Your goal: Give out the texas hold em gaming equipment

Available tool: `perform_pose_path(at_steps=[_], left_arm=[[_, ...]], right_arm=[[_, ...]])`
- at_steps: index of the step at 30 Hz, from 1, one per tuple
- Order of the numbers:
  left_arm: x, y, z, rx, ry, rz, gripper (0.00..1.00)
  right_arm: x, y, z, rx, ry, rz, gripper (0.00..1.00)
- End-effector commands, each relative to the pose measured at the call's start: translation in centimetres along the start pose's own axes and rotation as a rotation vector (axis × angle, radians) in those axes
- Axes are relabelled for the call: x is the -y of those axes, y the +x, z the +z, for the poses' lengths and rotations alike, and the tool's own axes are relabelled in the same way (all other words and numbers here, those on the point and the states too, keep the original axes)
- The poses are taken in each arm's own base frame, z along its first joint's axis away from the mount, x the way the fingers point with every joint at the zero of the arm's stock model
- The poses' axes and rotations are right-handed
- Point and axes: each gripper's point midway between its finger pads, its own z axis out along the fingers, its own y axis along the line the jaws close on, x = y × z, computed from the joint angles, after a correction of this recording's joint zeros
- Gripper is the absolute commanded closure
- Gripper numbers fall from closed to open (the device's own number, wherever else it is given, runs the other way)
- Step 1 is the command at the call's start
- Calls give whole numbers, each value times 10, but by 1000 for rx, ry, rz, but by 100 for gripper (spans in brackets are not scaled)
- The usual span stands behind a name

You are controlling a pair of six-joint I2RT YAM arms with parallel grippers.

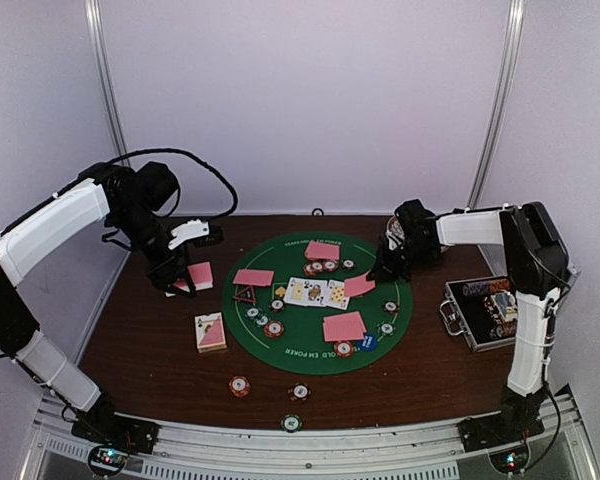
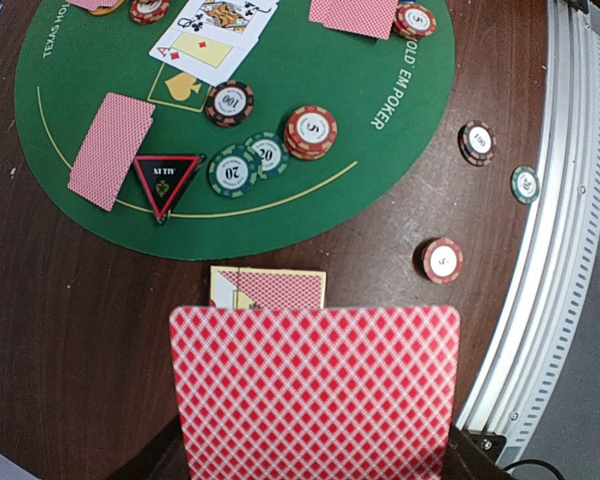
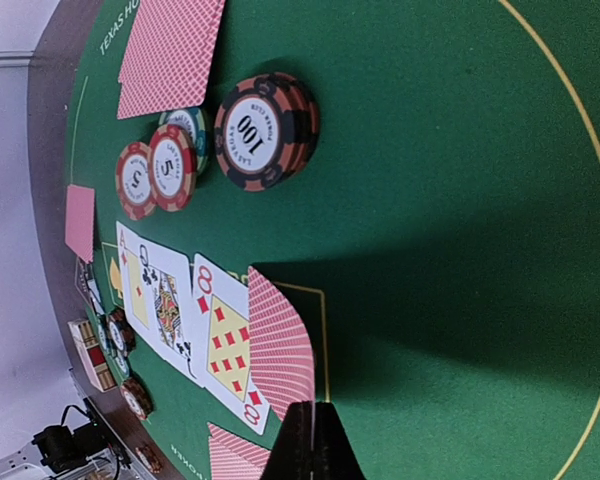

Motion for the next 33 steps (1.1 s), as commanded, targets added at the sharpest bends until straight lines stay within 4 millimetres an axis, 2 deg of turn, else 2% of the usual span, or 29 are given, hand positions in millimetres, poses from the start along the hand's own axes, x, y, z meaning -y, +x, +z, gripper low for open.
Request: perform_pose_path(at_steps=[1, 9, 15, 21, 24, 26, 28, 30, 33], left_arm=[[1, -6, -4, 26, 1, 14, 100], [1, -6, -5, 29, 0, 16, 100], [2, -6, -6, 29, 1, 16, 100], [2, -7, -7, 30, 0, 17, 100], [2, -7, -6, 30, 1, 16, 100], [2, -6, -6, 28, 2, 16, 100], [1, -7, -6, 29, 0, 16, 100], [1, -7, -6, 30, -1, 16, 100], [1, -7, -5, 29, 3, 13, 100]], right_arm=[[11, -13, 1, 50, 48, -24, 100], [17, -16, 5, 44, 83, -43, 94], [20, -22, 1, 60, 123, -61, 69], [19, -28, -13, 80, 176, -82, 59], [13, -33, -26, 112, 189, -96, 54], [2, -33, -35, 133, 165, -100, 48], [-18, -32, -43, 155, 116, -109, 42], [-46, -26, -48, 167, 51, -122, 37], [-96, -6, -46, 150, -68, -148, 32]])
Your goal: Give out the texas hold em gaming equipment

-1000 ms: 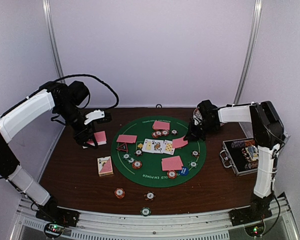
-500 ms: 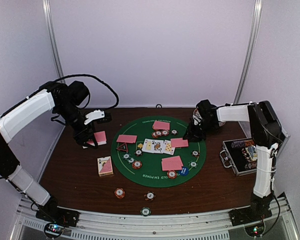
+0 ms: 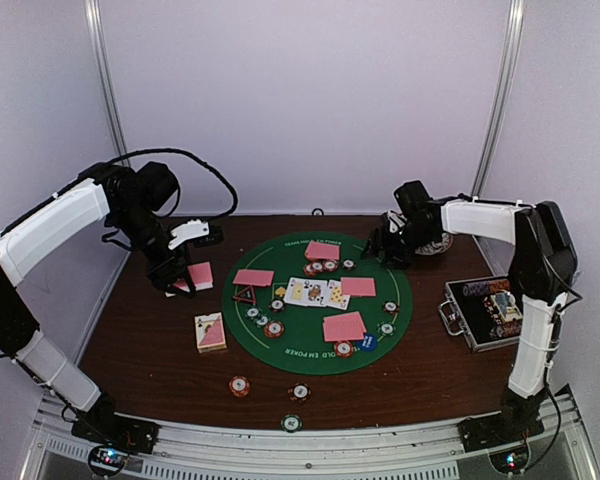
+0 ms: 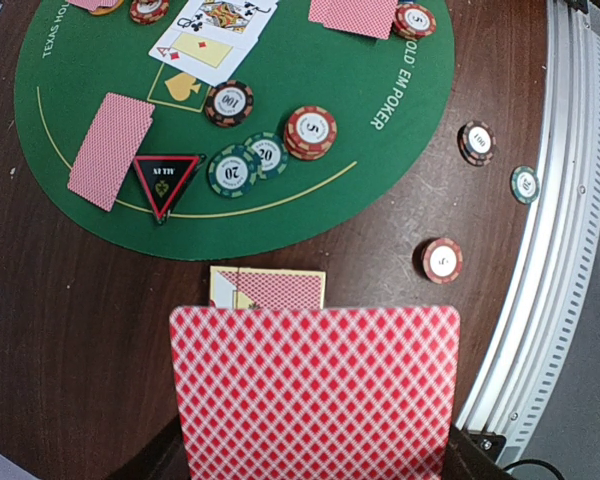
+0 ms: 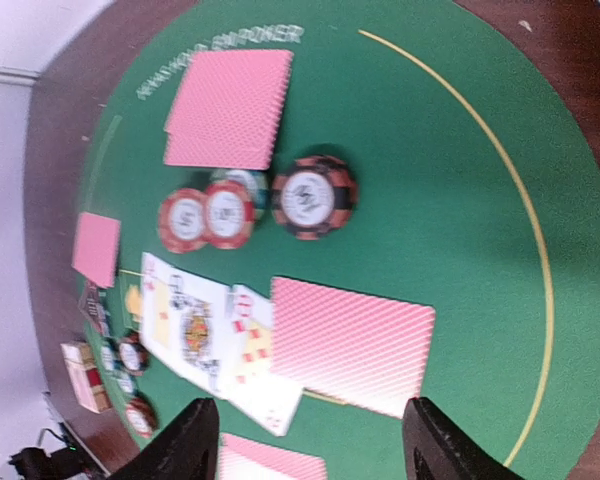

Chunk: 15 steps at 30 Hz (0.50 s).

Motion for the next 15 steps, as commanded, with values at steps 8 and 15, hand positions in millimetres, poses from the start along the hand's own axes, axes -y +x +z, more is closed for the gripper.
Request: perform_pose_path(at_steps=[8, 15], left_arm=[[-3, -9, -3, 26, 1, 4, 100], [-3, -11, -3, 32, 3, 2, 100]], right_arm=[[-226, 70, -27, -58, -560, -82, 23], [-310, 119, -24, -172, -789, -74, 20]])
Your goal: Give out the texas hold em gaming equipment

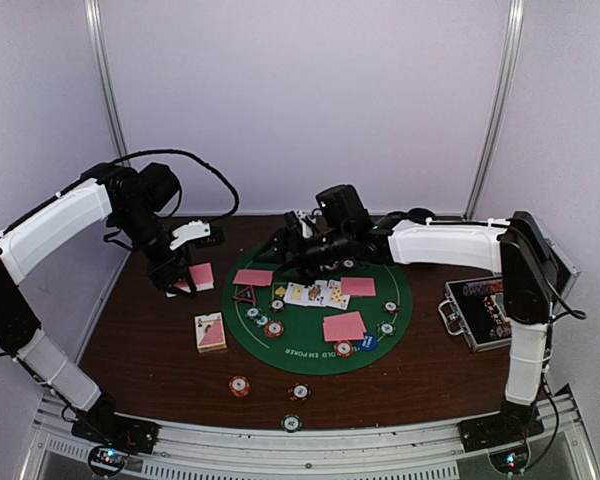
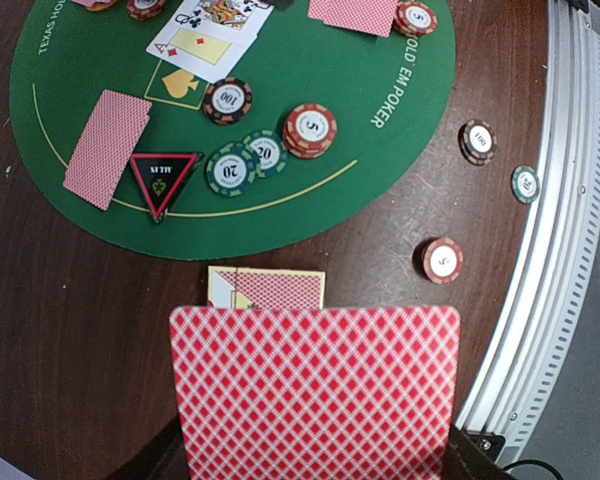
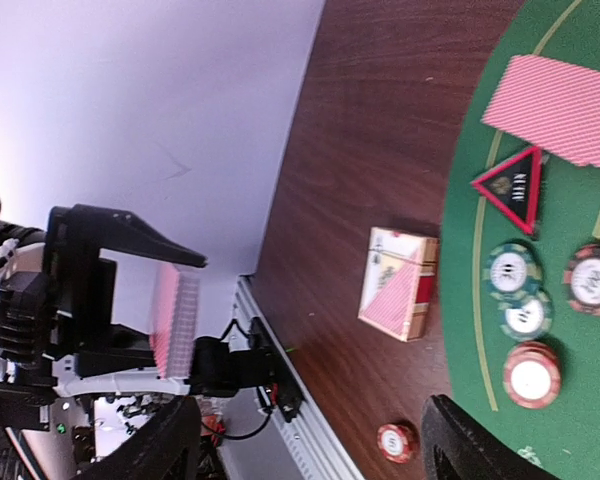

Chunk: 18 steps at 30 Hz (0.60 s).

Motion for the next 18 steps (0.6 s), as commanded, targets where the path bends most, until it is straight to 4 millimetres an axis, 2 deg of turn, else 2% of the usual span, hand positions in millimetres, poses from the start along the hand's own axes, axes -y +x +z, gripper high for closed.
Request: perform_pose_path(at_steps=[1, 11, 18], left_arm=[[-2, -11, -6, 40, -5, 7, 100], [-5, -16, -7, 53, -10, 3, 100], [-3, -16, -9, 60, -10, 9, 100]], right_arm=[[-56, 0, 22, -11, -214, 34, 20], [-90, 26, 62, -99, -339, 79, 20], [-97, 31, 79, -137, -366, 100, 20]])
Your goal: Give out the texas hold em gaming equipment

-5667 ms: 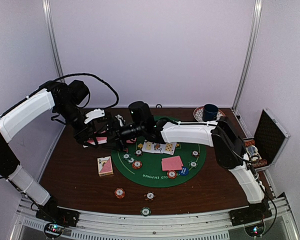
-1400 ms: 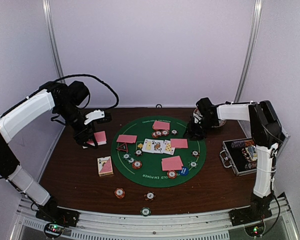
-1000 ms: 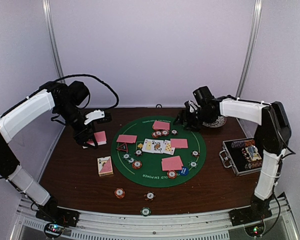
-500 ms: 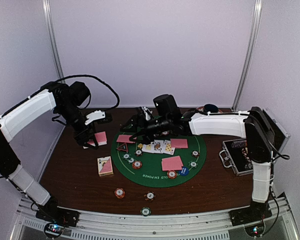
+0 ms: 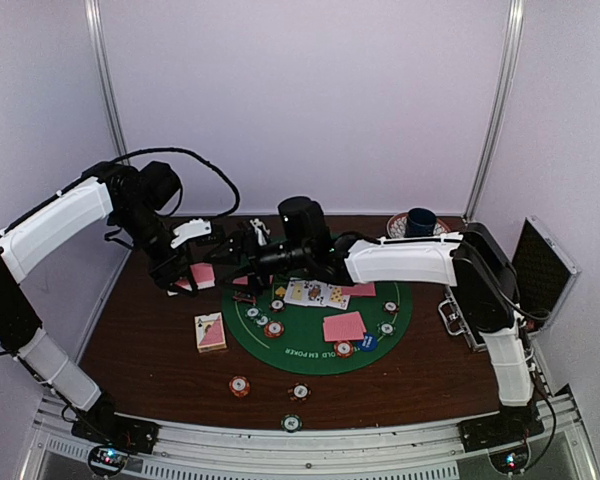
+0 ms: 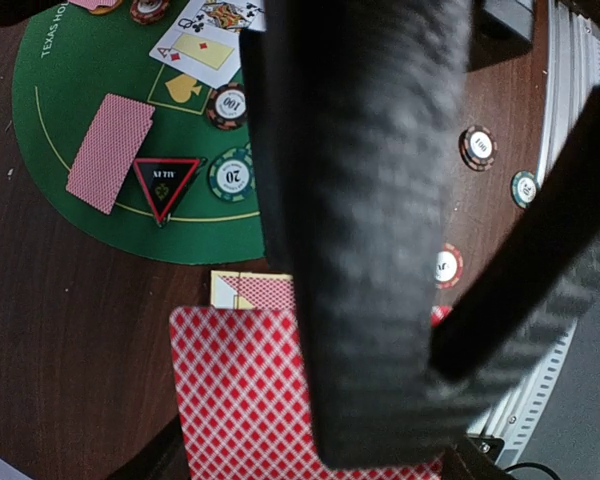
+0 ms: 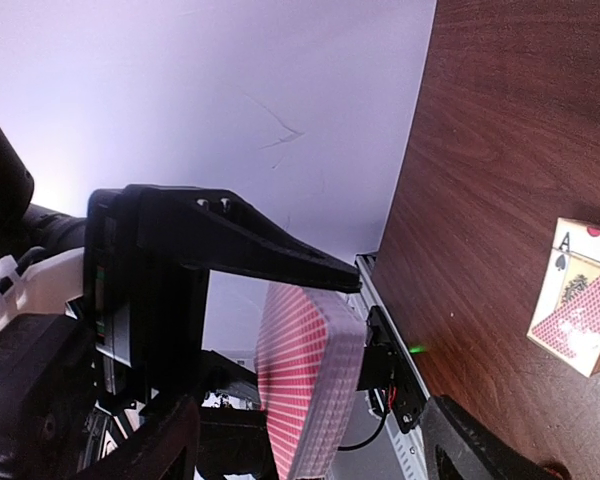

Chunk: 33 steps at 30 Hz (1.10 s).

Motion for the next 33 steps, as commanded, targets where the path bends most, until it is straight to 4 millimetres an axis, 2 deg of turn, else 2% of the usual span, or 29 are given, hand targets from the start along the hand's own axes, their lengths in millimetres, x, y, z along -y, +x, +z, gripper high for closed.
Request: perform_pose_path(at_steps=[1, 9, 17, 27, 33], left_arm=[[-1, -13, -9, 52, -12, 14, 100], [0, -17, -12, 70, -8, 19, 100], [0, -17, -14, 73, -16, 28, 100], [2, -17, -18, 80, -27, 40, 100], [2, -17, -18, 78, -28, 40, 100]], right_arm=[[-15, 3, 12, -29, -60, 0, 21], [-13, 8, 29, -76, -71, 24, 24], [7, 8, 36, -99, -37, 70, 29], [22, 2, 12, -91, 13, 85, 39], [15, 3, 0, -94, 3, 77, 47]])
